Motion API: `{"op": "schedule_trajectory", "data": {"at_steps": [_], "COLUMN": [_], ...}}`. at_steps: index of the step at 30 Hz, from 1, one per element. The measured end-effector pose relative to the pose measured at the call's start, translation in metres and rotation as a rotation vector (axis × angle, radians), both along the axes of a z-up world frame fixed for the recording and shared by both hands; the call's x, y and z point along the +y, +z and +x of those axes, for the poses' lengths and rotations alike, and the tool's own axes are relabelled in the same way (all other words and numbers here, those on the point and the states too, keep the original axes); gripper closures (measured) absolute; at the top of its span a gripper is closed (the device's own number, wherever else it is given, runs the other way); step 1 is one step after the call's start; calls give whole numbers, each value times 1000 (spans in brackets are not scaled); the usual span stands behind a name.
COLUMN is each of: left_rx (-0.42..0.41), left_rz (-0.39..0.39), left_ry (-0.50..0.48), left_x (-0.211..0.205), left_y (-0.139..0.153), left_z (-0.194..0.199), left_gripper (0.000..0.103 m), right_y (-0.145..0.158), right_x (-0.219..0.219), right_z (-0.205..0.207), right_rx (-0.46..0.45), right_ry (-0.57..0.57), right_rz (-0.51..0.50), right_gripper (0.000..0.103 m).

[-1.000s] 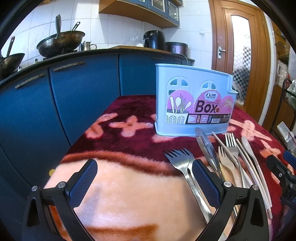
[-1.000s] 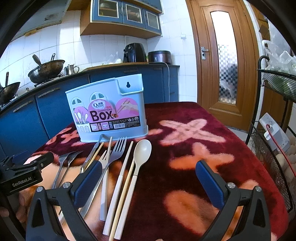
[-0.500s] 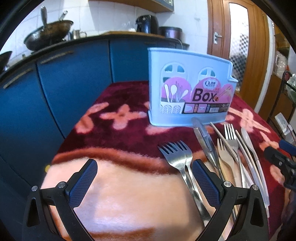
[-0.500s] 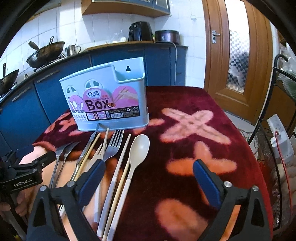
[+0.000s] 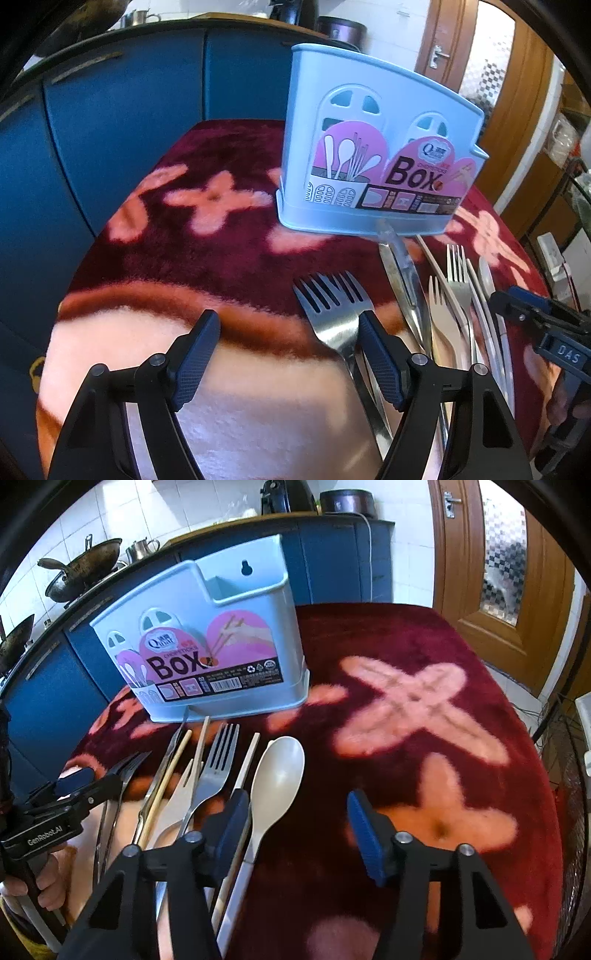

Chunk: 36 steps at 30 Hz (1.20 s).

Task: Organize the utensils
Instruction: 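Lower the right gripper onto the white plastic spoon and close it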

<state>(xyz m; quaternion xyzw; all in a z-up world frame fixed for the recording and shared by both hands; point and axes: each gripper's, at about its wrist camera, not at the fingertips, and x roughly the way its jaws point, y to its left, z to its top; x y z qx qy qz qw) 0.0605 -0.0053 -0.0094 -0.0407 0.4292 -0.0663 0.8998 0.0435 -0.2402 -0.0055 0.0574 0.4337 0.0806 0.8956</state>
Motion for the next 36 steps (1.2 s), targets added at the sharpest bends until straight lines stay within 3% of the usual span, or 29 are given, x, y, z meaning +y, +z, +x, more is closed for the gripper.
{"op": "schedule_trajectory", "data": {"at_steps": [3, 6, 9, 11, 13, 19, 28, 33, 36], "left_rx": [26, 39, 53, 61, 83, 106, 76, 122, 121], "left_rz": [-19, -34, -62, -97, -151, -225, -162, -211, -200], "left_ry": [9, -9, -28, -40, -52, -28, 6, -6, 2], "left_x": [1, 0, -3, -4, -4, 5, 14, 25, 27], "left_y": [0, 2, 3, 4, 4, 2, 10, 2, -2], "left_z": [3, 4, 4, 5, 8, 10, -5, -3, -1], "left_gripper": [26, 34, 49, 66, 73, 73, 78, 78, 78], "right_y": [-2, -2, -2, -2, -3, -3, -3, -4, -4], "right_x": [1, 2, 0, 0, -1, -1, -4, -1, -1], "right_z": [5, 9, 14, 17, 19, 17, 4, 1, 1], "right_rx": [3, 4, 6, 11, 11, 7, 9, 16, 30], "right_ry": [15, 35, 43, 50, 55, 38, -13, -14, -11], "right_rz": [0, 9, 17, 22, 29, 33, 4, -20, -12], "right_gripper": [50, 57, 70, 73, 74, 77, 78, 78, 78]}}
